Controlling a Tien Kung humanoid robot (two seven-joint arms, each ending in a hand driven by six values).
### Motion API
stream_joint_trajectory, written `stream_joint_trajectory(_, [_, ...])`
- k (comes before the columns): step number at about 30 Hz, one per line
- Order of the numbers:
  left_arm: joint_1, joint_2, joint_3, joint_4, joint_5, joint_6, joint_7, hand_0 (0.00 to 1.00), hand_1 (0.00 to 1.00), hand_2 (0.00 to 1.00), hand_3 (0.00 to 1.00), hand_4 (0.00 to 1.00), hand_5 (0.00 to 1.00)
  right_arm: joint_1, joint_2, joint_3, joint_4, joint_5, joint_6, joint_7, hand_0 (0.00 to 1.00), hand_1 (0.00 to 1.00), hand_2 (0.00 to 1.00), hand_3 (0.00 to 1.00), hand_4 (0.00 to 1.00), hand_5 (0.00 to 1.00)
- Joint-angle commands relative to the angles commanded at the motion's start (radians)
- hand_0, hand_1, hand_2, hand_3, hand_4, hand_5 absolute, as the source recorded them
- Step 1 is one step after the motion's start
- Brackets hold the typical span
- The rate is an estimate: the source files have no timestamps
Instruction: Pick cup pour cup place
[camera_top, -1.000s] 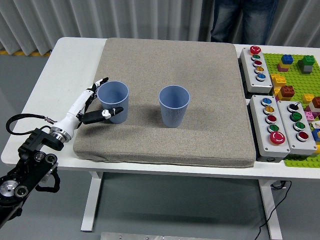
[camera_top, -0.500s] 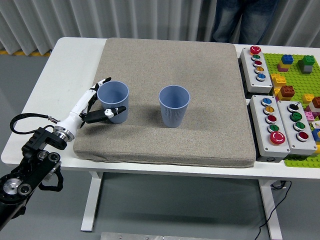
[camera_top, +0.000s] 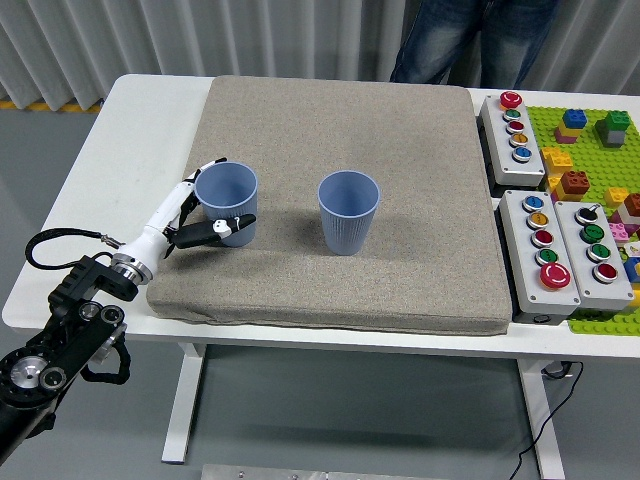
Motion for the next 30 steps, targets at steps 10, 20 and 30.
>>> stream_joint_trajectory(10, [0.000, -0.008, 0.011, 0.002, -0.011, 0.019, -0.008, 0.774, 0.711, 0.878, 0.930, 0.998, 0.404, 0.000, 0.000, 0.002, 0.000, -0.005, 0.003, 0.000, 0.651, 0.652, 0.589, 0.595, 0.002, 0.137])
stream_joint_trajectory(20, [0.001, -0.016, 0.027, -0.002, -0.028, 0.063, -0.021, 0.689, 0.597, 0.661, 0.657, 0.994, 0.349, 0.000, -0.001, 0.004, 0.000, -0.009, 0.004, 0.000, 0.651, 0.652, 0.589, 0.595, 0.002, 0.130])
stream_joint_trajectory(30, [0.005, -0.023, 0.048, -0.005, -0.046, 0.104, -0.035, 0.642, 0.542, 0.573, 0.563, 0.957, 0.280, -0.001, -0.001, 0.005, 0.001, -0.015, 0.007, -0.002, 0.651, 0.651, 0.589, 0.595, 0.002, 0.129])
